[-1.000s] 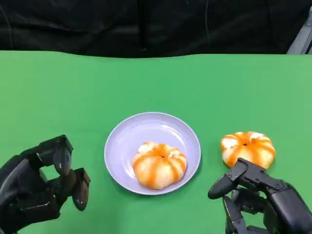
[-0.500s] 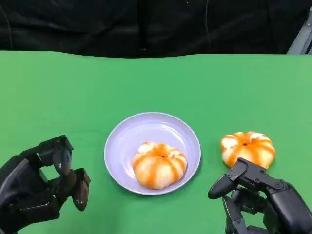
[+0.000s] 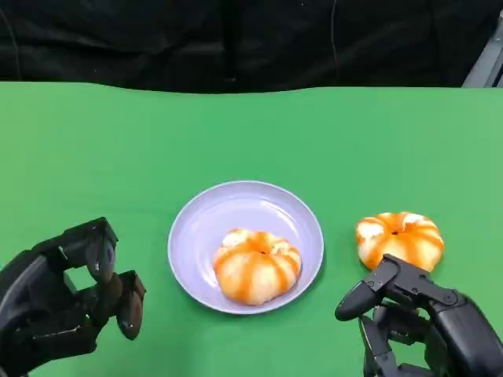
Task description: Grasp the bread from the table and place it into the plate.
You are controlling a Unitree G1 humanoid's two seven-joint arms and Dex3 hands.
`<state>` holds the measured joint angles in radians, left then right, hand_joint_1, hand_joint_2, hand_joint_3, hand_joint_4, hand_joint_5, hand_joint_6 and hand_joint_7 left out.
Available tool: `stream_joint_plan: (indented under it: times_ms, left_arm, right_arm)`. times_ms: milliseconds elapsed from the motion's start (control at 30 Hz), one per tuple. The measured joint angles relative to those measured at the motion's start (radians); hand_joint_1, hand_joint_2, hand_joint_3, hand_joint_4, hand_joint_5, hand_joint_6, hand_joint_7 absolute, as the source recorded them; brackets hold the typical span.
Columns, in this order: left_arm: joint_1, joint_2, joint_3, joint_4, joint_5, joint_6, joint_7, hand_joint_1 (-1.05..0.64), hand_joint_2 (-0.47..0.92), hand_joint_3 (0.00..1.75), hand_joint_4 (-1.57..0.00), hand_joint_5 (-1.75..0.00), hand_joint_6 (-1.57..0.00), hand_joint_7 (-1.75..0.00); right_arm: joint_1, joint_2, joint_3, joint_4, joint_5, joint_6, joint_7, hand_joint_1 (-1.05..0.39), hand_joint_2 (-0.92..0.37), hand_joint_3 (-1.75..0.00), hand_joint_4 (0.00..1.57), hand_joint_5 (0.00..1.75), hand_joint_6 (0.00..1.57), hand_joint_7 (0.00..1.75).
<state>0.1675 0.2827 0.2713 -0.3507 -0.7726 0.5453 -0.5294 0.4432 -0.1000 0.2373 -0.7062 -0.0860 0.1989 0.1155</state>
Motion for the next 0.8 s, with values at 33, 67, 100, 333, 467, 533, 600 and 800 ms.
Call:
stream_joint_plan:
  times_ms: [33,67,100,333,467,533,600,800]
  left_arm:
    - [0.000,0.000,0.000,0.000,0.000,0.000,0.000,-0.04,0.45,1.51,-0.89,-1.75,-0.80,-1.72]
    - [0.000,0.000,0.000,0.000,0.000,0.000,0.000,-0.04,0.45,1.51,-0.89,-1.75,-0.80,-1.72]
    - [0.000,0.000,0.000,0.000,0.000,0.000,0.000,-0.04,0.45,1.51,-0.89,-1.75,-0.80,-1.72]
    - [0.000,0.000,0.000,0.000,0.000,0.000,0.000,-0.04,0.45,1.51,-0.89,-1.75,-0.80,-1.72]
    - [0.000,0.000,0.000,0.000,0.000,0.000,0.000,-0.04,0.45,1.51,-0.89,-1.75,-0.80,-1.72]
    - [0.000,0.000,0.000,0.000,0.000,0.000,0.000,-0.04,0.45,1.51,-0.89,-1.75,-0.80,-1.72]
    - [0.000,0.000,0.000,0.000,0.000,0.000,0.000,-0.04,0.45,1.51,-0.89,-1.75,-0.80,-1.72]
    - [0.000,0.000,0.000,0.000,0.000,0.000,0.000,-0.04,0.45,1.51,-0.89,-1.75,-0.80,-1.72]
  right_arm:
    - [0.000,0.000,0.000,0.000,0.000,0.000,0.000,-0.06,-0.68,-0.99,0.77,1.75,0.72,1.45]
    - [0.000,0.000,0.000,0.000,0.000,0.000,0.000,-0.06,-0.68,-0.99,0.77,1.75,0.72,1.45]
    - [0.000,0.000,0.000,0.000,0.000,0.000,0.000,-0.06,-0.68,-0.99,0.77,1.75,0.72,1.45]
    - [0.000,0.000,0.000,0.000,0.000,0.000,0.000,-0.06,-0.68,-0.99,0.77,1.75,0.72,1.45]
    - [0.000,0.000,0.000,0.000,0.000,0.000,0.000,-0.06,-0.68,-0.99,0.77,1.75,0.72,1.45]
    - [0.000,0.000,0.000,0.000,0.000,0.000,0.000,-0.06,-0.68,-0.99,0.77,1.75,0.72,1.45]
    - [0.000,0.000,0.000,0.000,0.000,0.000,0.000,-0.06,-0.68,-0.99,0.77,1.75,0.72,1.45]
    - [0.000,0.000,0.000,0.000,0.000,0.000,0.000,-0.06,-0.68,-0.99,0.77,1.75,0.72,1.45]
